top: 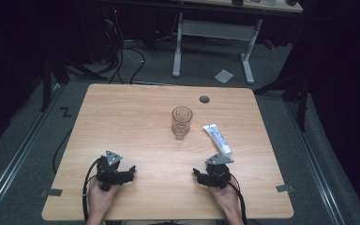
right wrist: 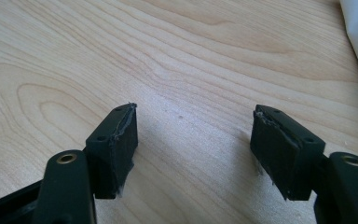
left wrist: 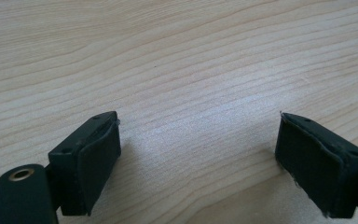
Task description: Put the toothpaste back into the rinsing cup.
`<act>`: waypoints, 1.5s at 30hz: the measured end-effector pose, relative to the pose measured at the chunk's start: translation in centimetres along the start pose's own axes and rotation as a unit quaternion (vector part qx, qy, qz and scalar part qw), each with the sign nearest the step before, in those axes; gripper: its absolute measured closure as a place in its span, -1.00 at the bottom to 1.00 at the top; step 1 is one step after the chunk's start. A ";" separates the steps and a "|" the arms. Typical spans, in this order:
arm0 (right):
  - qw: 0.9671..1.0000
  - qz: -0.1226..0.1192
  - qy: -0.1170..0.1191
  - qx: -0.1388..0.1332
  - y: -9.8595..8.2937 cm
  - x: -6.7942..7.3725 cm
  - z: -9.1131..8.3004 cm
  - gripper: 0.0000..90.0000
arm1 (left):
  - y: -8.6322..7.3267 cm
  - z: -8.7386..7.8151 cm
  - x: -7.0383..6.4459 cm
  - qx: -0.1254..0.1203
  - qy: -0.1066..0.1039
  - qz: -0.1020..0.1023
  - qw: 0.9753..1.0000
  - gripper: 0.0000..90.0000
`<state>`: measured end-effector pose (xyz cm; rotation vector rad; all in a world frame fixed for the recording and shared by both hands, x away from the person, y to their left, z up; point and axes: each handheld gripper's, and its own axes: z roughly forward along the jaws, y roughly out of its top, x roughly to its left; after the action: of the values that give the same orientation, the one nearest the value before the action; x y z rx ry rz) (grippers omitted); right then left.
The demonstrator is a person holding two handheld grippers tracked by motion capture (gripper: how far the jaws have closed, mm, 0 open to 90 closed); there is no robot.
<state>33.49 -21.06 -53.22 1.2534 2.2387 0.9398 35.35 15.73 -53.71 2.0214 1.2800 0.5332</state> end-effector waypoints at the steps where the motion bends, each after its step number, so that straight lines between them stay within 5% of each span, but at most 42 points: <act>1: 1.000 -0.002 0.001 0.000 0.0 0.0 0.0 -0.26 | 0.0 0.0 0.0 0.000 0.000 0.000 1.000 -0.68; 13: 1.000 0.014 0.000 -0.001 -0.7 -0.5 -1.2 -0.22 | 0.0 0.0 0.0 0.000 0.000 0.001 1.000 -0.68; 22: 0.999 0.029 0.019 -0.029 -1.1 -1.0 -2.7 -0.22 | 0.0 0.0 0.0 0.000 0.000 0.000 1.000 -0.68; 45: 0.997 0.058 -0.007 -0.051 -2.5 -2.7 -4.8 -0.35 | 0.0 0.0 0.0 0.000 0.000 0.001 1.000 -0.68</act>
<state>30.42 -25.96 -51.67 1.3507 2.0986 1.0703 35.33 15.74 -53.71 2.0231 1.2786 0.5327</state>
